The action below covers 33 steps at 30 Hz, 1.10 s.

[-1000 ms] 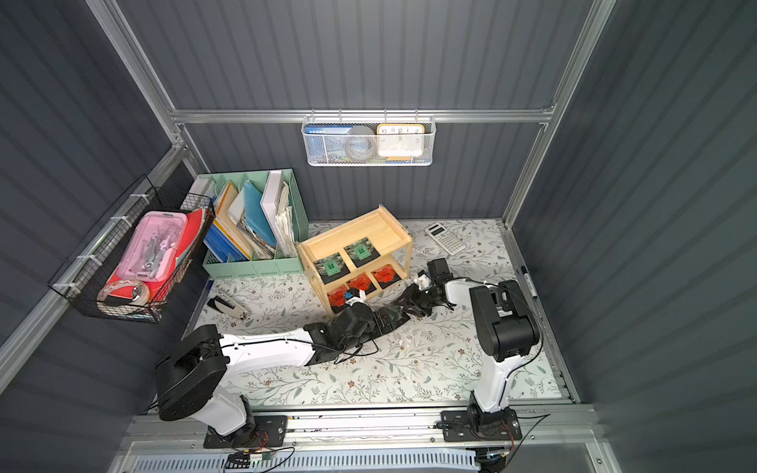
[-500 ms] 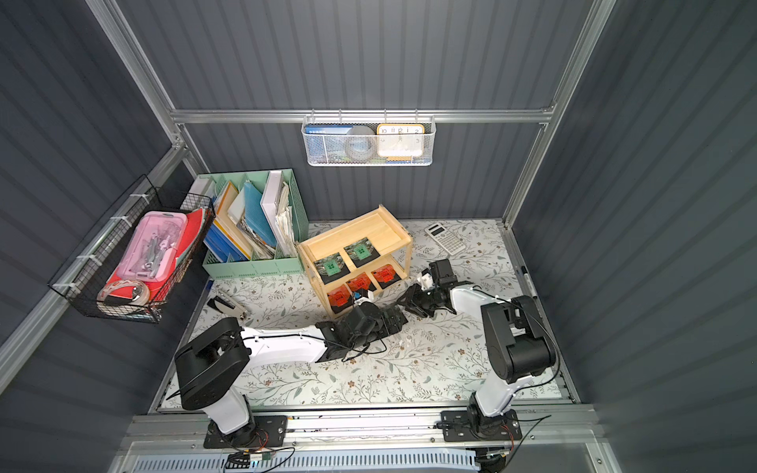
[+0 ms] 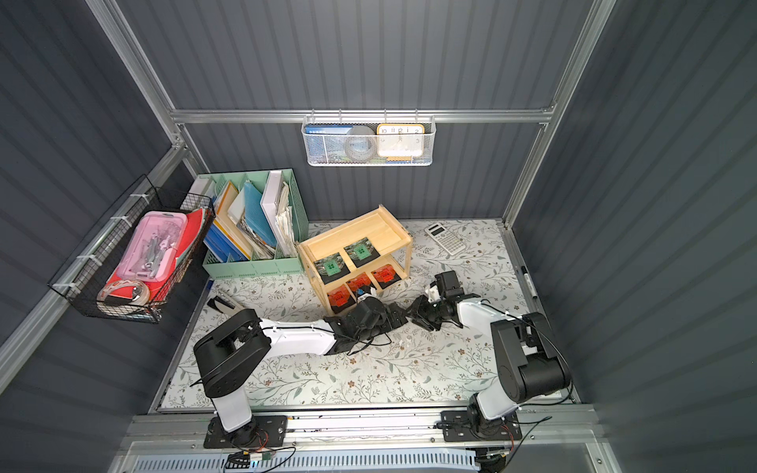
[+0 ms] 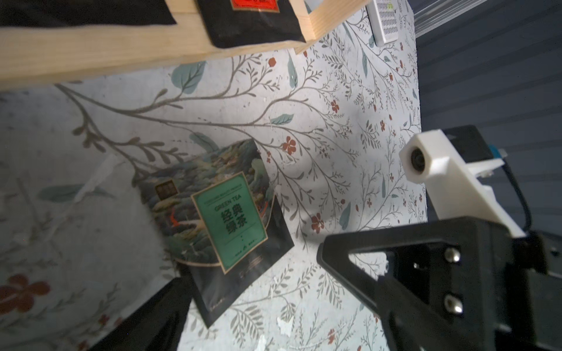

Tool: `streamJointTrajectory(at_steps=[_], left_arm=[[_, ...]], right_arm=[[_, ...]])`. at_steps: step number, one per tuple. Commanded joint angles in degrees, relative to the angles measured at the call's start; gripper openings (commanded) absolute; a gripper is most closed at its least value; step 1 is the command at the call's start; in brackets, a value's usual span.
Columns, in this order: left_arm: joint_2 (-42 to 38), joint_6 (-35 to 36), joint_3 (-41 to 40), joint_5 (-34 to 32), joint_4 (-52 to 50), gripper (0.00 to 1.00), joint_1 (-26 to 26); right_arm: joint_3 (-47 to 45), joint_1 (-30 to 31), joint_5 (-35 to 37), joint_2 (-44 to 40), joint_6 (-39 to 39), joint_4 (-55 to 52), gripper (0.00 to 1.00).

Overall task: Place the tea bags on the shelf by color
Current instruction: Pick up the tea bag from the center of the board.

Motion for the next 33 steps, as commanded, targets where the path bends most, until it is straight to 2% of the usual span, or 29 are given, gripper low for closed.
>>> streamJointTrajectory(at_steps=[1, 23, 33], left_arm=[[1.4, 2.2, 2.0, 1.0, 0.8, 1.0, 0.9], [6.0, 2.3, 5.1, 3.1, -1.5, 1.0, 2.8], [6.6, 0.8, 5.2, 4.0, -2.9, 1.0, 2.8]], right_arm=[[-1.1, -0.2, 0.0, -0.5, 1.7, 1.0, 0.46], [-2.0, -1.1, -1.3, 0.9, 3.6, 3.5, 0.45], [-3.2, -1.1, -2.6, 2.9, 5.8, 7.8, 0.44]])
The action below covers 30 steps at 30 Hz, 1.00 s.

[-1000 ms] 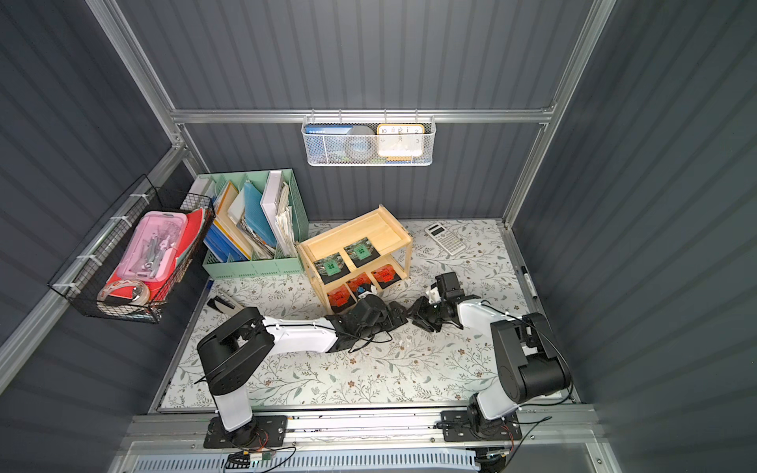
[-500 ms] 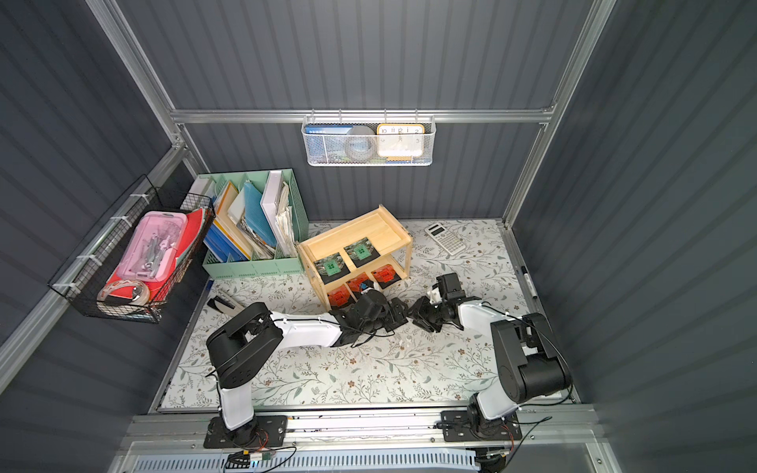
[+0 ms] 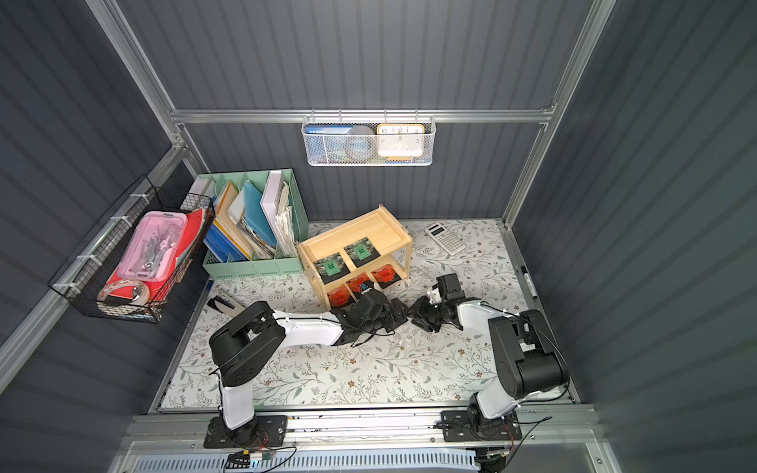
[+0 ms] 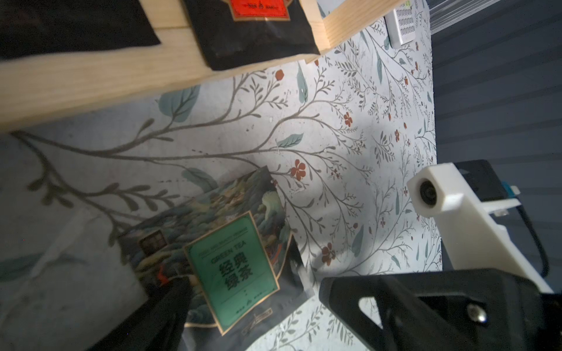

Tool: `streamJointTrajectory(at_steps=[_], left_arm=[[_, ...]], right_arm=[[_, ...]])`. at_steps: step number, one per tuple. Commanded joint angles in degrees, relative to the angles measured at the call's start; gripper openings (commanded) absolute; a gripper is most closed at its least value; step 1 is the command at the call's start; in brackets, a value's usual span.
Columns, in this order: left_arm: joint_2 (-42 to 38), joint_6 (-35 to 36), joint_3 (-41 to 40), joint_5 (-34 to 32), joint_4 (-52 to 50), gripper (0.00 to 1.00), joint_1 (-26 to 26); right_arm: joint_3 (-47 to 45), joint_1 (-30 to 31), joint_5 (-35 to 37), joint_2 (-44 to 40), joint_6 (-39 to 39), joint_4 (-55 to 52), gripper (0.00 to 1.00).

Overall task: Place the tea bags on the shelf by color
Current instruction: Pick up the tea bag from the center of the board.

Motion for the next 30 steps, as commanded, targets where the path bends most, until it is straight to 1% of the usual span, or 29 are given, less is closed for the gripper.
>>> streamJointTrajectory(at_steps=[1, 14, 30], left_arm=[[1.3, -0.7, 0.6, 1.1, -2.1, 1.0, 0.4], [0.8, -1.2, -0.5, 1.8, -2.0, 1.0, 0.4], [1.0, -1.3, -0.9, 2.7, -1.9, 1.0, 0.4]], right_arm=[[-1.4, -0.3, -1.4, 1.3, 1.5, 3.0, 0.44], [-4.2, -0.2, -3.1, 5.1, 5.1, 12.7, 0.36], [-3.7, 0.0, -4.4, 9.0, 6.9, 17.8, 0.24]])
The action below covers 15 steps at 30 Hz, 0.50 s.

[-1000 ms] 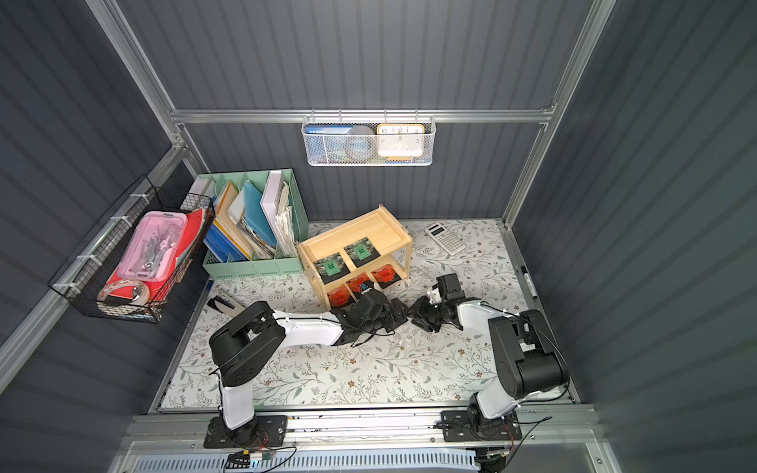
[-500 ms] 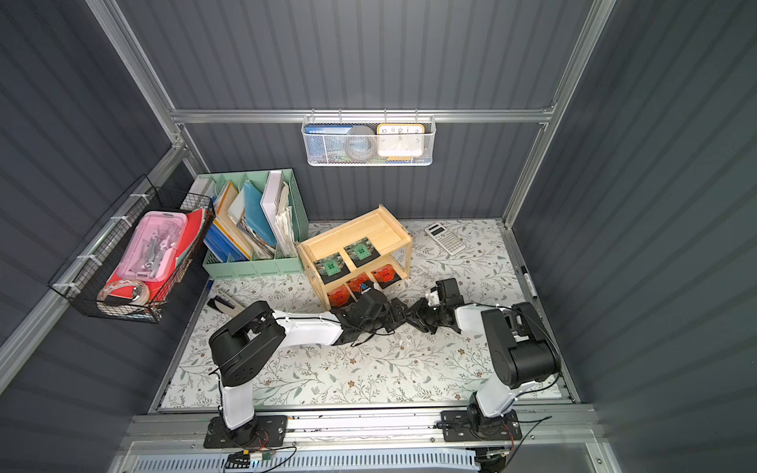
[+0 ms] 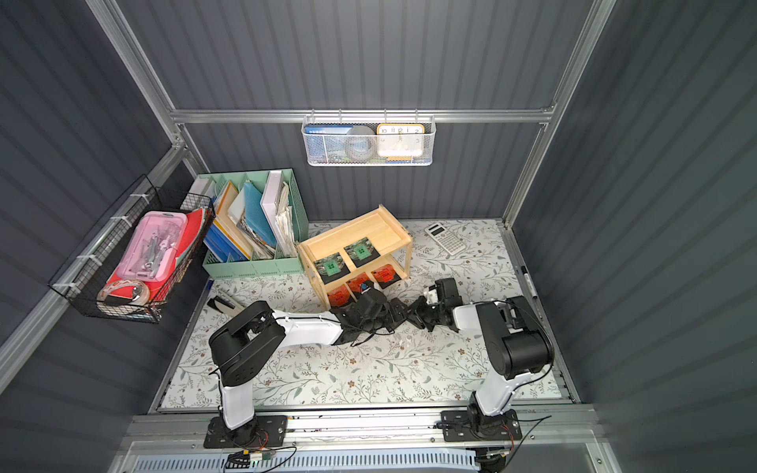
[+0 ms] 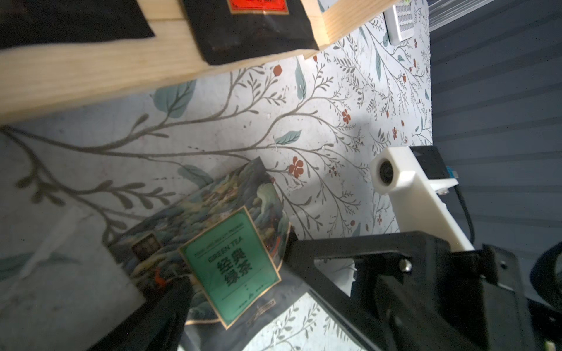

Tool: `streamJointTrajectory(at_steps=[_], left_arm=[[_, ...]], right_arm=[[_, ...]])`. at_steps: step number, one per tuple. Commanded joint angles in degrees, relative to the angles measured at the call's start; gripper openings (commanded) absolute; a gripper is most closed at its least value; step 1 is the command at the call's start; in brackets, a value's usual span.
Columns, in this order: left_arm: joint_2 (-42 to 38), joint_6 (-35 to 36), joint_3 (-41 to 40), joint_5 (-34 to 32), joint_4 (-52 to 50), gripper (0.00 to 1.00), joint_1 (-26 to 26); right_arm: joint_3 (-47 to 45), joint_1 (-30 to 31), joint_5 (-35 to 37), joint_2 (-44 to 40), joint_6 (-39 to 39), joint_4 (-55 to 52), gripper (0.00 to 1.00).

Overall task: Place the tea bags on the shelf by color
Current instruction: Pick up the tea bag from the center of the board.

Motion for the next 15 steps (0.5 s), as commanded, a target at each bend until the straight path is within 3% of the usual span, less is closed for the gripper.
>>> streamJointTrajectory(at_steps=[1, 15], left_arm=[[1.1, -0.9, -0.7, 1.2, -2.0, 1.0, 0.2], [0.2, -1.0, -0.9, 0.9, -2.5, 1.0, 0.2]], right_arm=[[-0.3, 0.0, 0.4, 1.4, 0.2, -0.2, 0.24], [0.0, -0.1, -1.2, 0.8, -1.5, 0.3, 0.03]])
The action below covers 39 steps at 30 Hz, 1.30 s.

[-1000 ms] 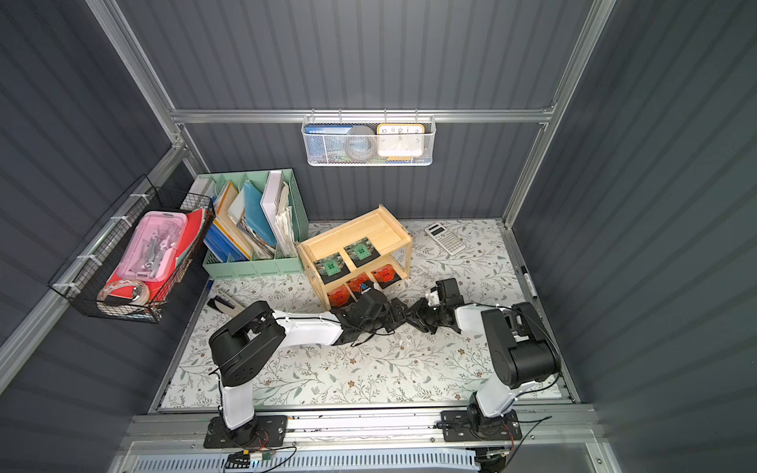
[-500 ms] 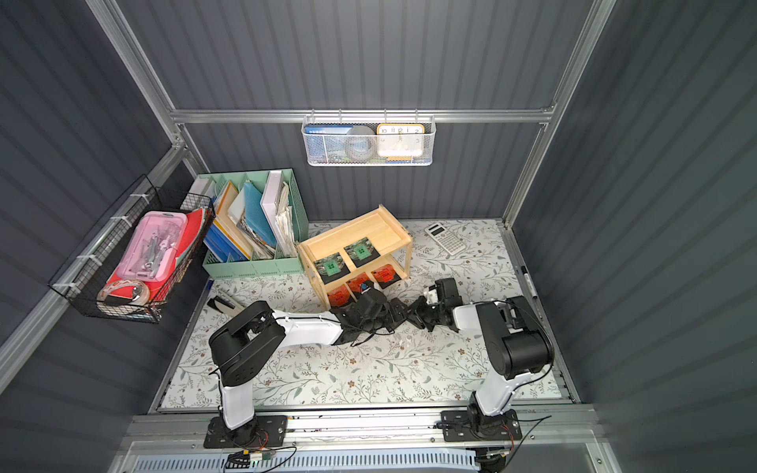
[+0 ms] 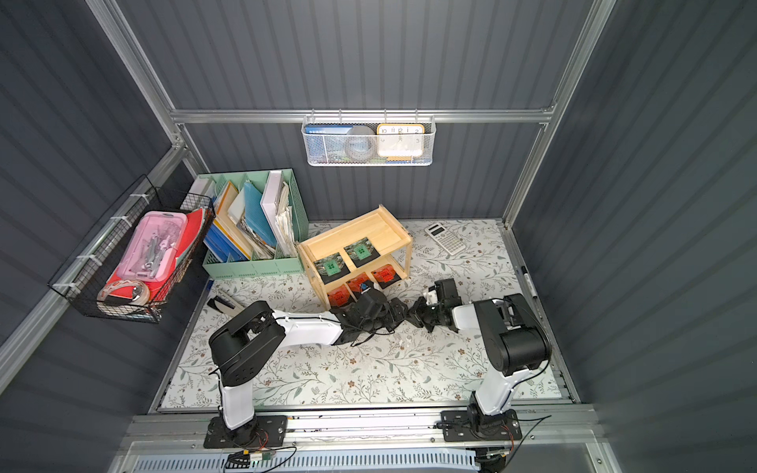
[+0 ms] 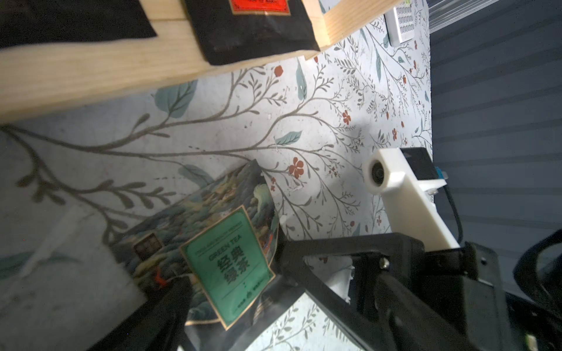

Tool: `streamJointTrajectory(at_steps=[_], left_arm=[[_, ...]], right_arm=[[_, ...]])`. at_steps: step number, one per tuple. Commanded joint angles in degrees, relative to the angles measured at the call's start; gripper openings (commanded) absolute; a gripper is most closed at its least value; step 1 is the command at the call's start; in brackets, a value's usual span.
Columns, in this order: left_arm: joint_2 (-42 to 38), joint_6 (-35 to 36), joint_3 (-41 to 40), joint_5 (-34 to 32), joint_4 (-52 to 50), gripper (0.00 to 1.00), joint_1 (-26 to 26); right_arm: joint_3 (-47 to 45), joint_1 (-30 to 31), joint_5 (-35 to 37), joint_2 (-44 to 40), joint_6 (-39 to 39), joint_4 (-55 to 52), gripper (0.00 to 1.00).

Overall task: Place the tea bags on the shelf by color
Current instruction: Pick up the tea bag from the center of the board, then place the tea bag on the shelf.

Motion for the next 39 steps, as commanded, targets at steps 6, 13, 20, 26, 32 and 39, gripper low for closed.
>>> streamJointTrajectory(at_steps=[6, 13, 20, 26, 32, 39], left_arm=[[-1.9, 0.4, 0.7, 0.7, -4.8, 1.0, 0.1], [-6.3, 2.4, 1.7, -0.3, -7.7, 1.0, 0.2], [-11.6, 3.8, 0.5, -0.8, -10.5, 1.0, -0.1], [-17.2, 4.3, -1.9, -1.4, -13.3, 1.0, -0.6], [-22.0, 5.1, -3.3, -1.7, -15.9, 1.0, -1.2], [-27.3, 6.4, -5.2, -1.0, -16.8, 1.0, -1.9]], right_arm=[[0.5, -0.1, -0.2, -5.3, -5.2, -5.4, 0.0], [1.1, -0.2, 1.4, -14.6, -13.8, -16.1, 0.0], [-0.2, -0.6, 3.0, -24.7, -17.6, -22.2, 0.0], [-0.4, -1.1, 4.9, -33.9, -18.9, -26.1, 0.0], [0.1, -1.5, 5.3, -40.8, -18.3, -27.4, 0.0], [3.3, -1.7, 5.4, -45.7, -17.0, -28.2, 0.0]])
